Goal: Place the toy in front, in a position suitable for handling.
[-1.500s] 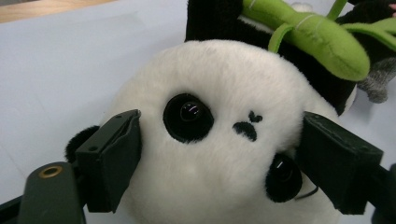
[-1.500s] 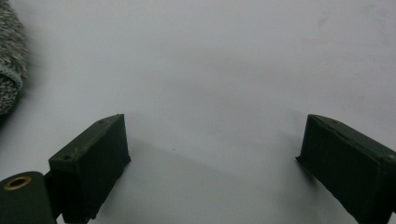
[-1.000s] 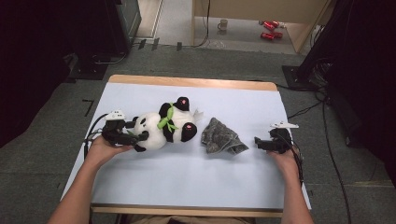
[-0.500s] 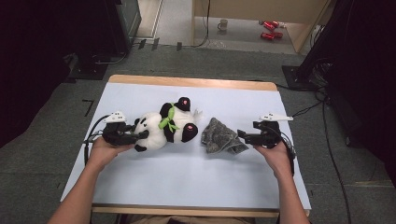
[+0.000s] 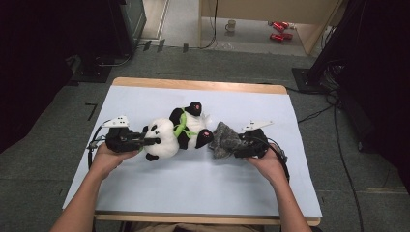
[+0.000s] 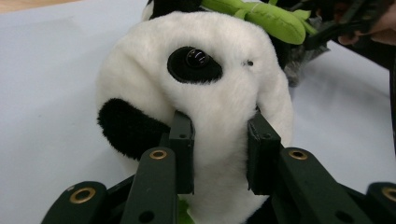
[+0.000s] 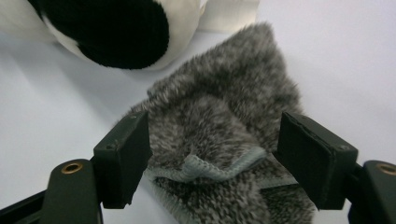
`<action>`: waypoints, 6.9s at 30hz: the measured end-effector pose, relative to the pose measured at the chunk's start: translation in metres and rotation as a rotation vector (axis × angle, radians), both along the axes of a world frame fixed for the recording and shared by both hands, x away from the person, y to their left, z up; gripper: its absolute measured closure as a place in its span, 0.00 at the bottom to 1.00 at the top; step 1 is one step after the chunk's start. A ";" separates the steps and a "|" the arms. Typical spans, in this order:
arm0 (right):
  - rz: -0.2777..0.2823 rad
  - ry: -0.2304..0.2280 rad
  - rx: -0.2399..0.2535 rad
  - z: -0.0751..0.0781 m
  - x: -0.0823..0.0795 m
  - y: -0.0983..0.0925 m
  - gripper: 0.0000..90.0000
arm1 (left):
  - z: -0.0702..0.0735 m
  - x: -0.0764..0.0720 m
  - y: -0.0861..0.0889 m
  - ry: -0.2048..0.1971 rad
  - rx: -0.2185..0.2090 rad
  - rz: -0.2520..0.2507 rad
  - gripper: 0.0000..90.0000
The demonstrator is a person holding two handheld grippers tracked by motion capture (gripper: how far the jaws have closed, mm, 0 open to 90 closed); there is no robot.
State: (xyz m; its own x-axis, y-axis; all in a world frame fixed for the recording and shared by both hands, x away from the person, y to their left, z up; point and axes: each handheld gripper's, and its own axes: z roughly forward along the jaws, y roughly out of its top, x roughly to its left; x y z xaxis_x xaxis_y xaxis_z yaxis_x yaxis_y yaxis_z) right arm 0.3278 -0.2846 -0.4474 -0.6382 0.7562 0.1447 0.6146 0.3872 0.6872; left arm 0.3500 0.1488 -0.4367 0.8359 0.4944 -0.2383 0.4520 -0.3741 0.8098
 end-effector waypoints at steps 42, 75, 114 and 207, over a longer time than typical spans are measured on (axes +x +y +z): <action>-0.138 0.027 0.086 0.017 0.008 -0.032 0.85 | -0.001 -0.003 -0.015 -0.047 -0.024 -0.074 0.76; 0.136 -0.038 0.114 0.104 0.018 0.064 0.84 | -0.014 -0.003 -0.011 0.035 -0.010 0.027 0.25; 0.295 0.133 -0.048 0.071 0.060 0.217 0.84 | -0.015 -0.004 -0.002 0.038 -0.031 0.045 0.56; -0.051 0.040 -0.103 0.097 0.100 0.121 0.86 | -0.024 0.001 0.005 0.108 -0.098 0.058 0.61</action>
State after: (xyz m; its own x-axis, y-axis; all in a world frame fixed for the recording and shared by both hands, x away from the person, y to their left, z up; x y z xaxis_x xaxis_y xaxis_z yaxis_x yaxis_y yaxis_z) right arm 0.4278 -0.1636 -0.3508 -0.5935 0.7999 0.0891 0.6619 0.4220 0.6195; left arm 0.3507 0.1540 -0.4604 0.7736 0.5113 -0.3744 0.5569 -0.2667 0.7866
